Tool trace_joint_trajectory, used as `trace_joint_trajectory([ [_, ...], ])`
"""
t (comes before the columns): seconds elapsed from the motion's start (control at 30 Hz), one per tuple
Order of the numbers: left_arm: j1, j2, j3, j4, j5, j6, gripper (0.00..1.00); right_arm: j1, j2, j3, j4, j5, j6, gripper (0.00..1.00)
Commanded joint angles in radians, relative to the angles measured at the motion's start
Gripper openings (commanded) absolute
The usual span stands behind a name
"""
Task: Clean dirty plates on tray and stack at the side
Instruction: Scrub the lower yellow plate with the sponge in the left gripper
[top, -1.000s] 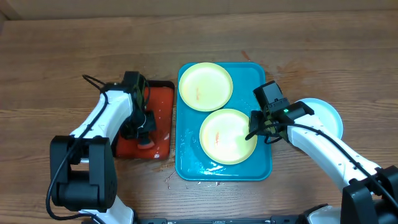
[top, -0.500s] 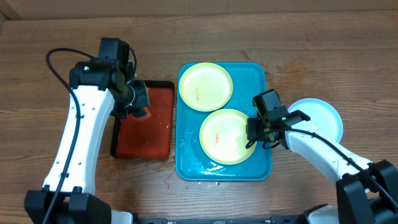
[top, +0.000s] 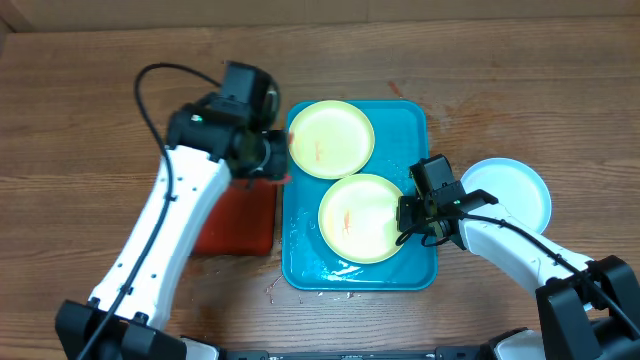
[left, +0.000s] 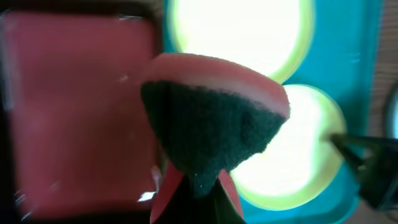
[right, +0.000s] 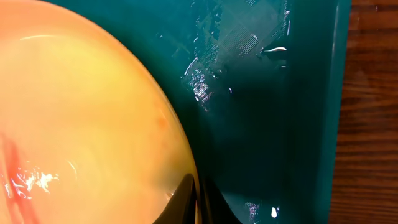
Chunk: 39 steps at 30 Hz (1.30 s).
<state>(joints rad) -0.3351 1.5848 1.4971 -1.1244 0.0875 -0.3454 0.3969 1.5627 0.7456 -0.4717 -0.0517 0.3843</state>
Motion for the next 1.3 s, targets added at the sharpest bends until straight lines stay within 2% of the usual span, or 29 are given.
trace_joint_trajectory([
  [0.0, -0.111, 0.053, -0.008, 0.064, 0.023, -0.123, 0.05, -0.001, 0.005, -0.007, -0.002, 0.005, 0.013, 0.04],
  [0.1, -0.199, 0.128, -0.023, 0.127, 0.072, -0.192, 0.04, -0.001, 0.005, -0.007, -0.005, 0.005, 0.013, 0.04],
  [0.2, -0.276, 0.227, -0.024, 0.158, 0.079, -0.315, 0.04, -0.001, 0.005, -0.007, -0.008, 0.005, 0.013, 0.04],
  [0.37, -0.320, 0.399, -0.024, 0.180, 0.091, -0.445, 0.04, -0.001, 0.005, -0.007, -0.009, 0.005, 0.013, 0.04],
  [0.47, -0.317, 0.469, -0.024, 0.177, 0.068, -0.435, 0.04, -0.001, 0.005, -0.007, -0.012, 0.005, 0.013, 0.04],
  [0.57, -0.306, 0.506, -0.024, 0.137, -0.050, -0.408, 0.04, -0.001, 0.005, -0.007, -0.011, 0.005, 0.013, 0.04],
  [0.77, -0.280, 0.509, -0.009, 0.027, -0.246, -0.391, 0.04, -0.001, 0.005, -0.007, -0.012, 0.005, 0.013, 0.04],
  [0.87, -0.276, 0.510, -0.009, 0.022, -0.272, -0.391, 0.04, -0.001, 0.005, -0.007, -0.011, 0.005, 0.013, 0.04],
  [0.97, -0.276, 0.510, -0.009, 0.087, -0.179, -0.358, 0.04, -0.001, 0.005, -0.007, -0.011, 0.005, 0.013, 0.04],
  [1.07, -0.280, 0.521, -0.010, 0.211, 0.011, -0.278, 0.04, -0.001, 0.005, -0.007, -0.012, 0.005, 0.013, 0.04],
  [1.27, -0.304, 0.570, -0.010, 0.397, 0.353, -0.267, 0.04, -0.001, 0.005, -0.007, -0.012, 0.005, 0.013, 0.04],
])
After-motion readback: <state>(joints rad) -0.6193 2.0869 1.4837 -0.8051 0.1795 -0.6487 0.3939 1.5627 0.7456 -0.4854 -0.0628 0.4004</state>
